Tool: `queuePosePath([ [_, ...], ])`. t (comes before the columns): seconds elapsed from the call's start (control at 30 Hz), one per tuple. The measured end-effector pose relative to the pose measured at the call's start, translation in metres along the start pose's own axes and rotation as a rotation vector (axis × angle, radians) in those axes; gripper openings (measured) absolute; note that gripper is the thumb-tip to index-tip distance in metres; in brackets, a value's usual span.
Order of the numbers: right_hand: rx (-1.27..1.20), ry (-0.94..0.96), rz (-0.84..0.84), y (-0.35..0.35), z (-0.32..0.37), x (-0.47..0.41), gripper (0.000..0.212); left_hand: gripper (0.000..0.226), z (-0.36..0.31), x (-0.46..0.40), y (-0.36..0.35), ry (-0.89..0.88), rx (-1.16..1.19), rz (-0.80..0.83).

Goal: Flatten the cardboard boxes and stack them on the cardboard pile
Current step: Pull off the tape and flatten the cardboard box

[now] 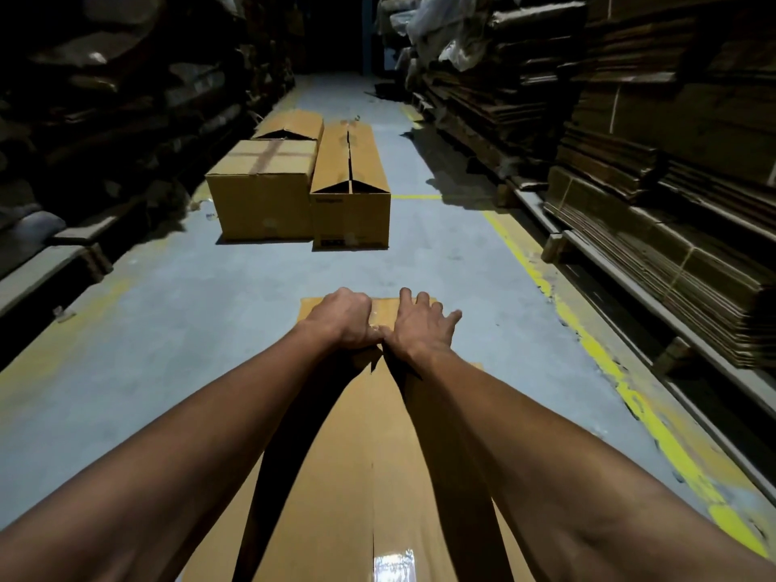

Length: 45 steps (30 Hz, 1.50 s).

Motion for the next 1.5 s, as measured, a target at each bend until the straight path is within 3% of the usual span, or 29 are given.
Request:
queuePosePath([
  [0.23, -0.17, 0.236, -0.061, -0.002, 0.024, -0.015, 0.051, 0.05, 0.024, 0.0, -0.014, 0.1, 0.03, 0.032],
  [0.43, -0.128, 0.345, -0.171, 0.0, 0.029, -0.02, 0.033, 0.052, 0.03, -0.004, -0.018, 0.095, 0.099, 0.025],
  [0.77, -0.196, 0.375, -0.299, 0.009, 0.025, -0.011, 0.007, 0.057, 0.038, -0.012, -0.026, 0.101, 0.188, 0.107],
  [0.9, -0.193, 0.416, -0.314, 0.012, 0.024, -0.013, 0.009, 0.062, 0.041, -0.011, -0.026, 0.104, 0.241, 0.105],
  [1.3, -0.117, 0.384, -0.251, 0.009, 0.028, -0.04, 0.008, 0.066, 0.044, -0.009, -0.03, 0.113, 0.286, 0.097],
  [1.5, -0.224, 0.17, -0.184, 0.011, 0.016, -0.071, 0.003, 0.065, 0.042, -0.002, -0.029, 0.113, 0.261, 0.107],
])
Point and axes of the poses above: each hand's wrist, its own x-axis away from the middle knuckle, its own y-axis out of the back of the hand, z = x × y, the point moved 7 cm from there along -x, towards the middle knuckle, and after that the axes turned 7 degrees about -z, right-handed, at the moved point
